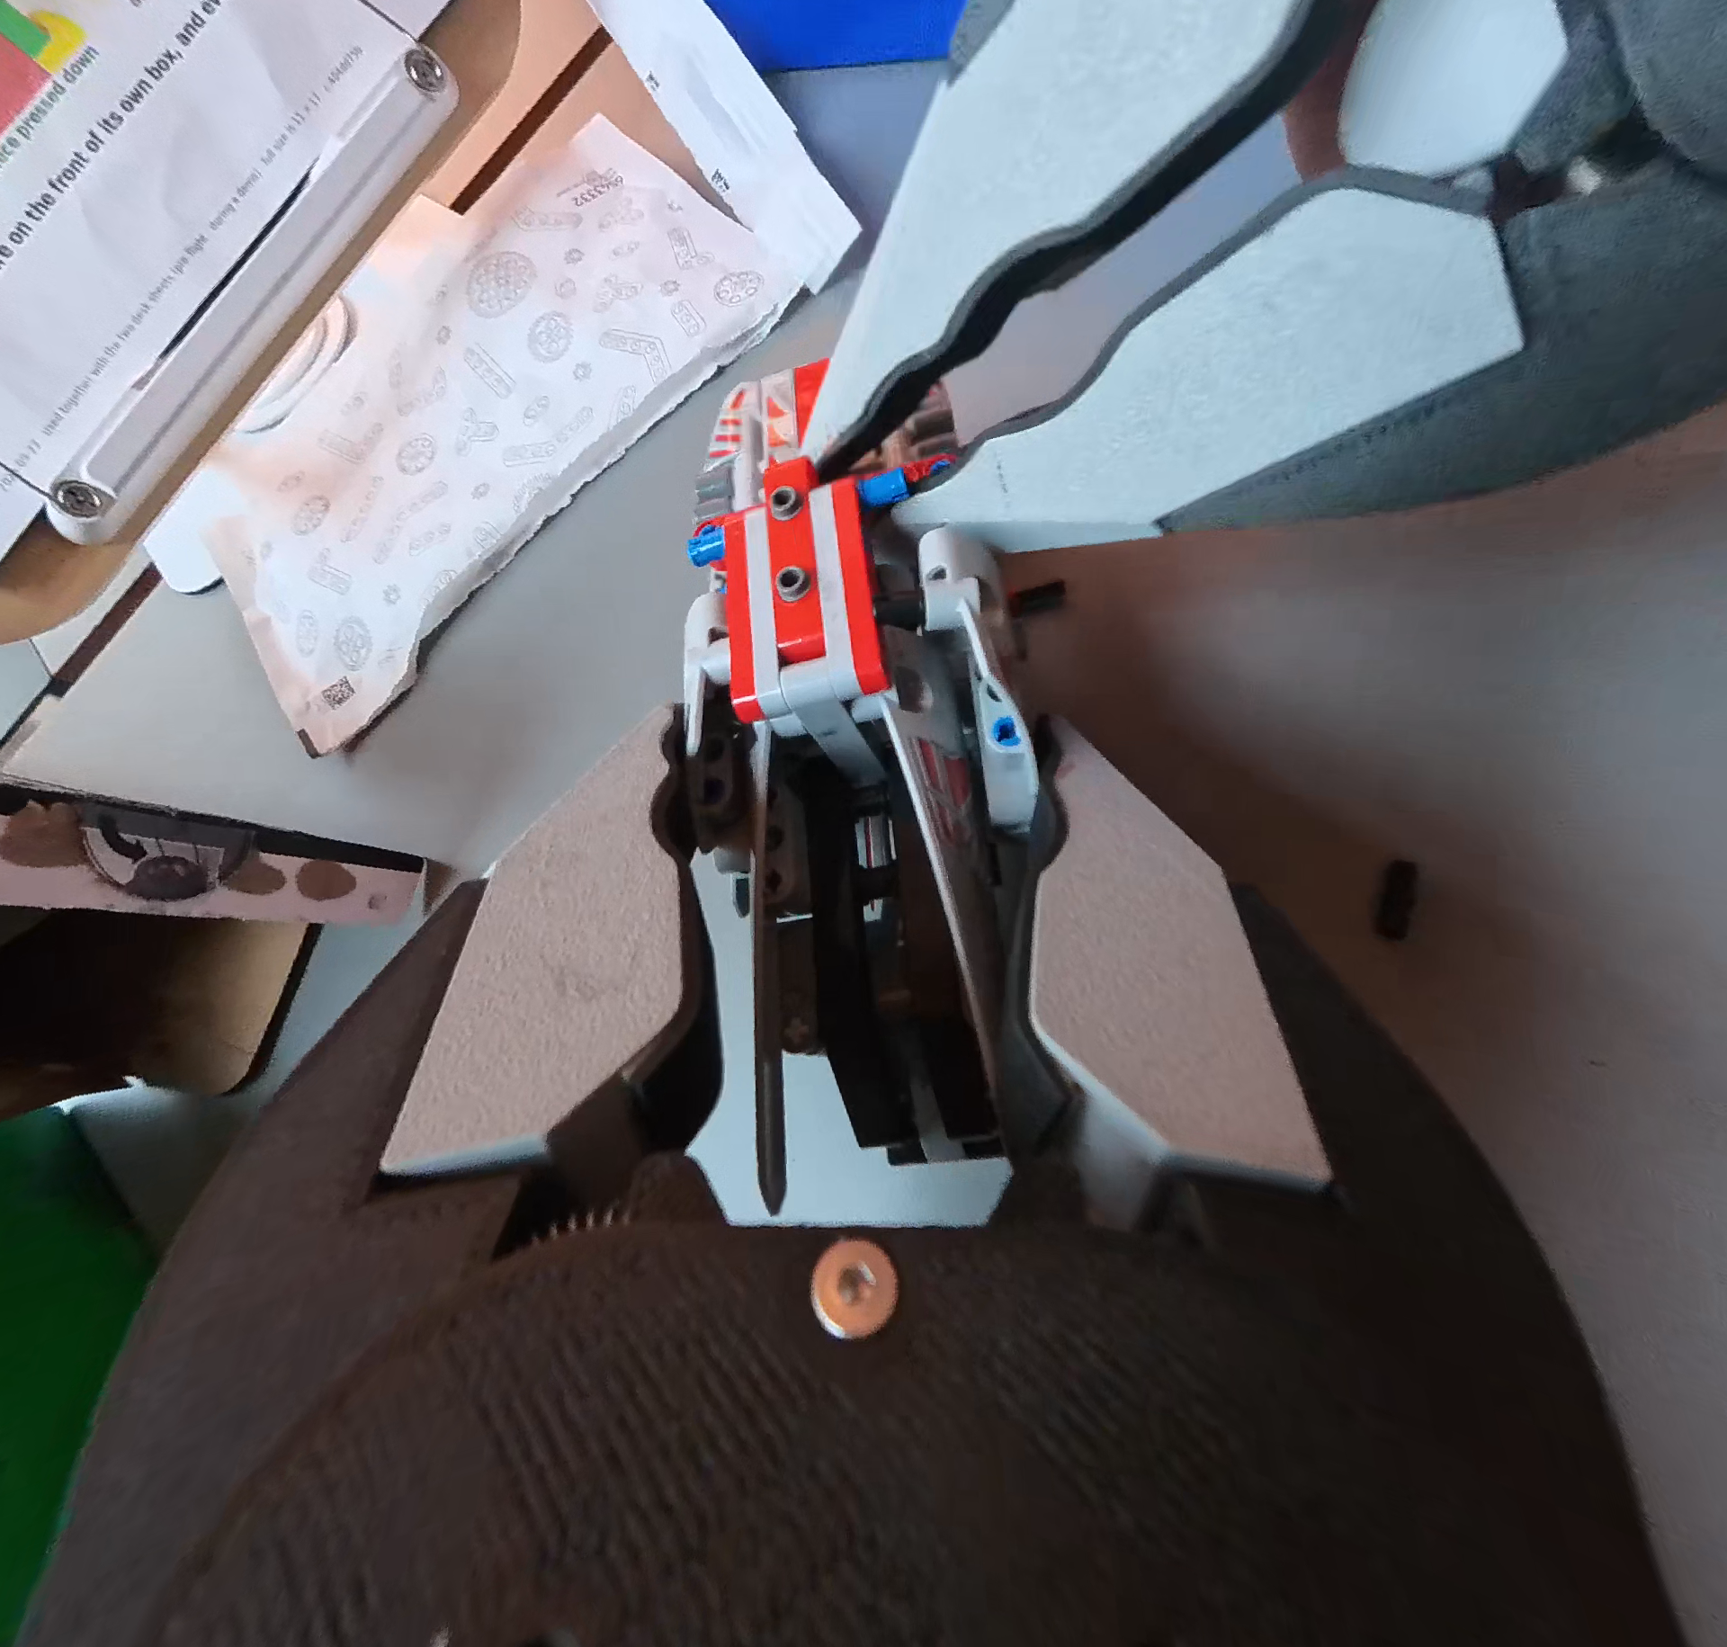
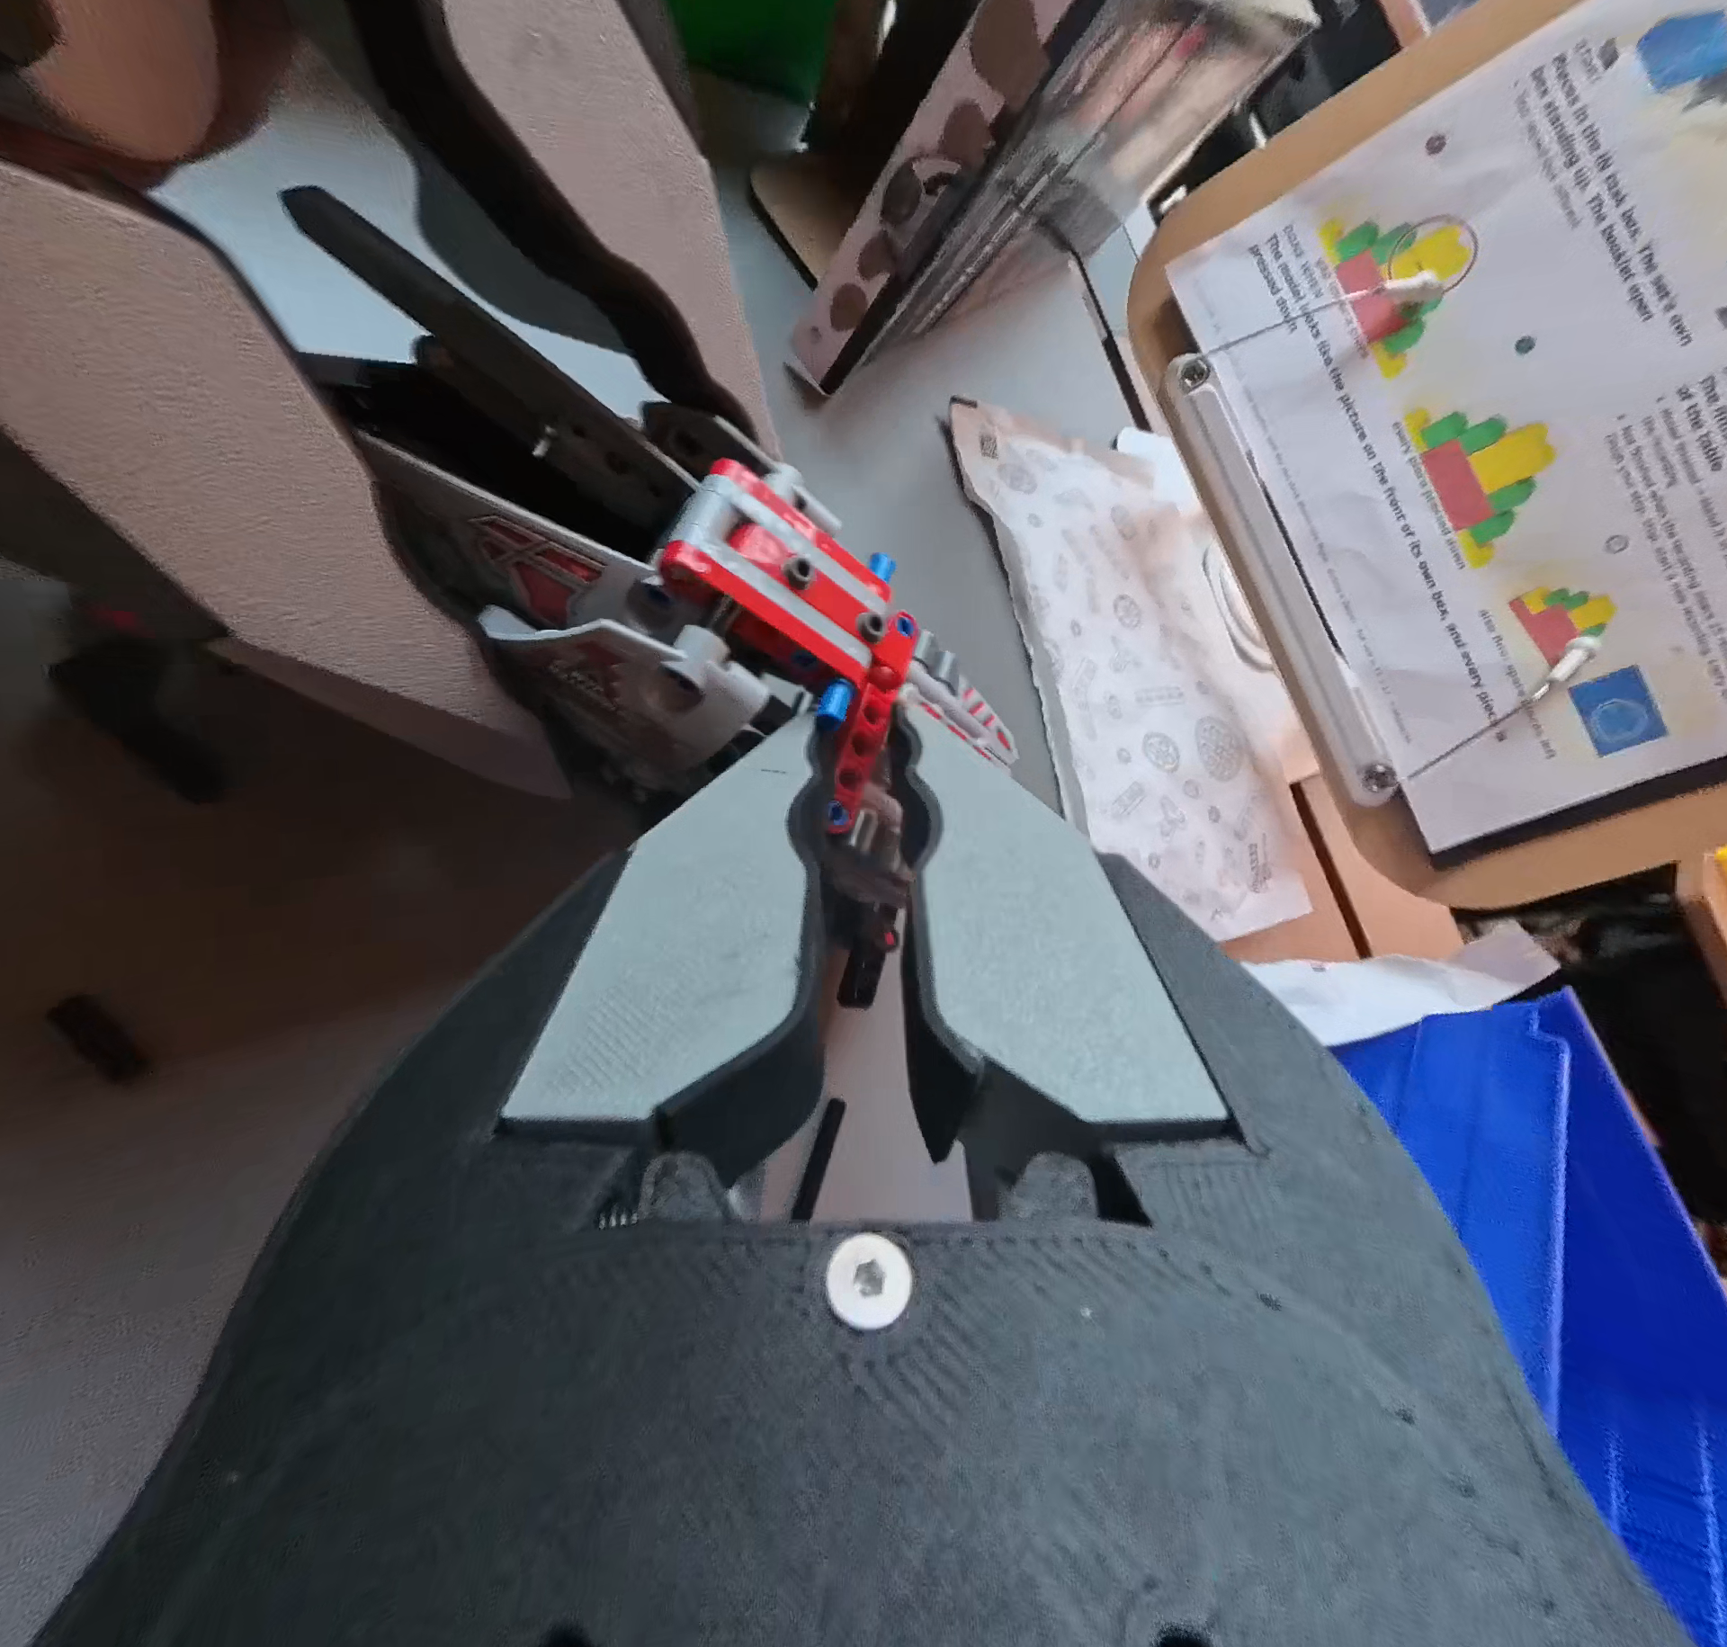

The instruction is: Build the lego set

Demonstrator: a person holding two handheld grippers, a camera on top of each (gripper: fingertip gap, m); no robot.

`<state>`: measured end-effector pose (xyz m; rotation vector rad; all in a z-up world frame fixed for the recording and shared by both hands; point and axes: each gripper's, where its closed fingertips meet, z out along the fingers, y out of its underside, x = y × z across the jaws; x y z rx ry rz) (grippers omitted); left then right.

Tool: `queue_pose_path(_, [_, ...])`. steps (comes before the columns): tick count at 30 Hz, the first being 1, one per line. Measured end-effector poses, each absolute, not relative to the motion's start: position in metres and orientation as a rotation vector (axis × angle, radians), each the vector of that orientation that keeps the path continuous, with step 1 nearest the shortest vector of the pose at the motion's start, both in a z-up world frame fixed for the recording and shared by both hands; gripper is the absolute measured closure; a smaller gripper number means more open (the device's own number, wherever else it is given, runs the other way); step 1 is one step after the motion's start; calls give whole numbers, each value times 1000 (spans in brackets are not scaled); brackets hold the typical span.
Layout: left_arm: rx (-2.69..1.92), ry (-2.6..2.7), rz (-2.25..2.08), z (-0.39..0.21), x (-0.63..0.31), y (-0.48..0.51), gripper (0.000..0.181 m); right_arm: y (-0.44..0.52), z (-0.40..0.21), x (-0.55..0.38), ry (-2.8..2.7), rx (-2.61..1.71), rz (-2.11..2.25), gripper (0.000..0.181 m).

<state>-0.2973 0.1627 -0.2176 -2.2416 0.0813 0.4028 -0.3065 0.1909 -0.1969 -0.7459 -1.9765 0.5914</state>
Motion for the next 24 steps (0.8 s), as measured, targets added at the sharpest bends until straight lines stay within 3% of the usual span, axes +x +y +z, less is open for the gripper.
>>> queue_pose_path(8, [-2214,32,303,-217,-296,165,111,194,-190,-311,-1812,-546,447,181])
queue_pose_path(14, [-2205,106,291,-217,-296,164,111,206,-180,-308,-1697,-636,570,181])
queue_pose_path(21, [-2198,325,187,-218,-291,148,111,211,-177,-286,-1731,-855,1105,181])
queue_pose_path(24, [-2198,375,154,-218,-289,140,110,203,-156,-275,-1676,-821,1265,160])
